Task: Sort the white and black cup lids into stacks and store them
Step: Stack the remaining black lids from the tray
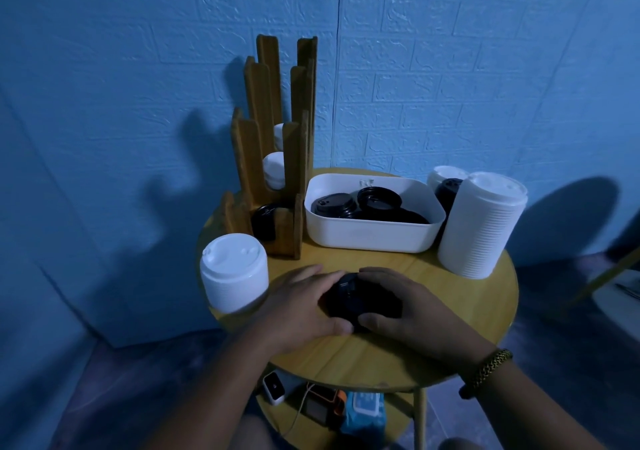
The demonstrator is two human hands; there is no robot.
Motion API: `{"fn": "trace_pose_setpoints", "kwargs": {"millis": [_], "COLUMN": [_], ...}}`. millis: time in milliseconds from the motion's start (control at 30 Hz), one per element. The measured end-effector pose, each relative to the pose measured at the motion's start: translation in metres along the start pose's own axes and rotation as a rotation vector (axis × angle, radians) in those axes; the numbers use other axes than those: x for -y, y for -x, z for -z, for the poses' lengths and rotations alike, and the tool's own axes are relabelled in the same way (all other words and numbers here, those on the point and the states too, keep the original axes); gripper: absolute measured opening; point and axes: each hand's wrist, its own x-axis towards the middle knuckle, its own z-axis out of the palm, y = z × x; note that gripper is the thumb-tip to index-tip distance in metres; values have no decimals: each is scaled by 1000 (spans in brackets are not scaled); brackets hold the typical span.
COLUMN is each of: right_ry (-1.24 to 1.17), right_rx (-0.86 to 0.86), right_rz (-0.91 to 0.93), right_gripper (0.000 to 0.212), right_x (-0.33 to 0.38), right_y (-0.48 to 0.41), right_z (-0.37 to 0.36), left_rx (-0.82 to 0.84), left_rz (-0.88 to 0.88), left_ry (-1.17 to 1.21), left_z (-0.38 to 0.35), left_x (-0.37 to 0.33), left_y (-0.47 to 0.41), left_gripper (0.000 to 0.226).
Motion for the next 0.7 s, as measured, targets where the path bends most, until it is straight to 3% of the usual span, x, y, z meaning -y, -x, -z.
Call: {"fn": "trace_pose_setpoints", "kwargs": {"millis": [133,367,567,700], "right_ry": [0,91,154,207], "right_rx": [-60,-19,8,52], "right_rz": [18,9,3,18], "right_gripper": [68,68,80,66], "right_x": [-2,3,1,4], "right_y": [3,-1,0,2], "right_z": [-4,-4,0,2], "left_rx": [38,95,-26,4], "left_rz": [0,-34,-59,-34], "left_ry": [-27,-155,-111,-79], "left_z": [1,4,-4,2], "left_x": [1,-5,0,-6], "left_y": [-1,-1,0,-1], "left_gripper": [92,91,85,85]}}
